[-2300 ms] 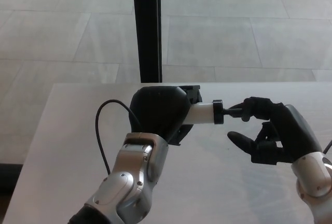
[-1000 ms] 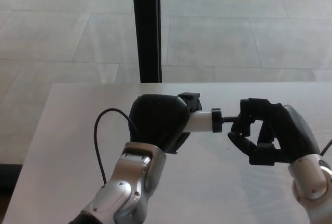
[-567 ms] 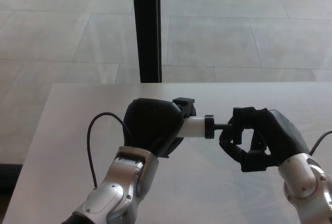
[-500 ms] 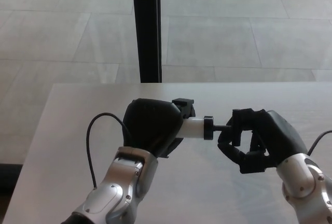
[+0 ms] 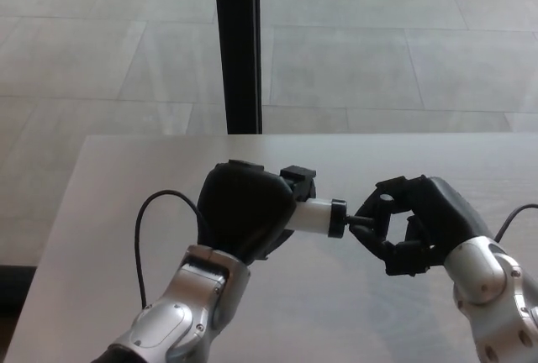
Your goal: The robot uses its left hand to lift the air pump kept on the middle of the desk and use the right hand to pull out the handle
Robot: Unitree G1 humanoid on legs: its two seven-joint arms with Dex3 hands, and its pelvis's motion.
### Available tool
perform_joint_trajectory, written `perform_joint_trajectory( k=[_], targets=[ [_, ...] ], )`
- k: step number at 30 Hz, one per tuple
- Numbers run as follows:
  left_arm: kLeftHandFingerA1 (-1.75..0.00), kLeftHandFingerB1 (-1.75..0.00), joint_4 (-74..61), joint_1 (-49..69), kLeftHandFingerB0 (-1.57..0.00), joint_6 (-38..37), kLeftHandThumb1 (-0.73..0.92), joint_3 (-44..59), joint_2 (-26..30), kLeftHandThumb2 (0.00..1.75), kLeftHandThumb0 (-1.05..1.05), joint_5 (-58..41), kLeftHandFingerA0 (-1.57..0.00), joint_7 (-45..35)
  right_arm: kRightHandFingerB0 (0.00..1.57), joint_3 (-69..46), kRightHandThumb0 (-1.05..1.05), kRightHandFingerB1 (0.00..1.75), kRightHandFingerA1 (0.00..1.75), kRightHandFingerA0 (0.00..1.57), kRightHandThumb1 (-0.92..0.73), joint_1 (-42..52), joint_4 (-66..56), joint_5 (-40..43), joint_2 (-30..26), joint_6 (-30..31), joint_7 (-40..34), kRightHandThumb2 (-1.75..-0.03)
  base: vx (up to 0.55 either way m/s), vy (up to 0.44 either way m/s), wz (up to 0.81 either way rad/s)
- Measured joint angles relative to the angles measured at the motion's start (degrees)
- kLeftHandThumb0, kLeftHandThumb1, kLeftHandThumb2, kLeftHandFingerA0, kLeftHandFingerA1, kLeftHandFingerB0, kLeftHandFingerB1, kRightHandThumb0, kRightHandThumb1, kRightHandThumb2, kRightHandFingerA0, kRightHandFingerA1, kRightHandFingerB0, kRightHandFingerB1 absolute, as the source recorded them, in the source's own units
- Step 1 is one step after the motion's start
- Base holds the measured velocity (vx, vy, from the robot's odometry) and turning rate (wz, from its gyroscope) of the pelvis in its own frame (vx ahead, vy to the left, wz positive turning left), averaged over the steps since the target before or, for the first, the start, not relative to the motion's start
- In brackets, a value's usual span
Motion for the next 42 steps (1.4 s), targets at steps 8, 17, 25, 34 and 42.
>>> perform_joint_trajectory(
  k=[8,17,25,34,42],
  targets=[
    [-1.68,-0.86,0.7,-0.6,-0.97,-0.4,0.47,-1.6,1.1,0.87,-0.2,2.7,-0.94,5.3,0.93,-1.0,-0.22,1.22,1.7,1.0,-0.48,-1.1,-0.3,0.7,0.3,2.8,1.7,-1.16,0.0,0.0,0.0],
    [-1.67,-0.96,0.7,-0.5,-0.95,-1.7,0.46,-1.4,2.6,0.95,-0.18,4.0,-0.94,7.9,0.79,-0.8,-0.3,1.62,1.75,0.97,-0.56,-1.5,-0.4,0.9,0.0,4.0,2.0,-0.85,0.0,0.0,0.0],
    [-1.71,-1.32,-0.5,1.1,-0.76,-2.7,0.57,0.4,4.9,0.87,-0.17,3.9,-0.9,7.6,0.79,-1.4,-0.28,1.67,1.75,0.96,-0.48,-1.0,-0.5,0.8,-2.9,2.4,2.0,-1.04,0.0,0.0,0.0],
    [-1.67,-1.19,-4.5,4.8,-0.86,-2.3,0.54,2.0,8.3,0.74,-0.25,4.1,-0.91,5.6,0.8,-4.5,-0.27,1.63,1.75,0.92,-0.52,-0.1,-1.1,1.6,-5.9,0.0,2.2,-0.97,0.0,0.0,0.0],
    [-1.69,-1.17,-6.2,6.2,-0.82,-2.0,0.54,3.2,9.2,0.59,-0.26,4.1,-0.86,3.8,0.8,-7.3,-0.27,1.63,1.75,0.94,-0.5,0.9,-1.1,2.8,-7.2,-1.5,2.3,-0.94,0.0,0.0,0.0]
  ],
)
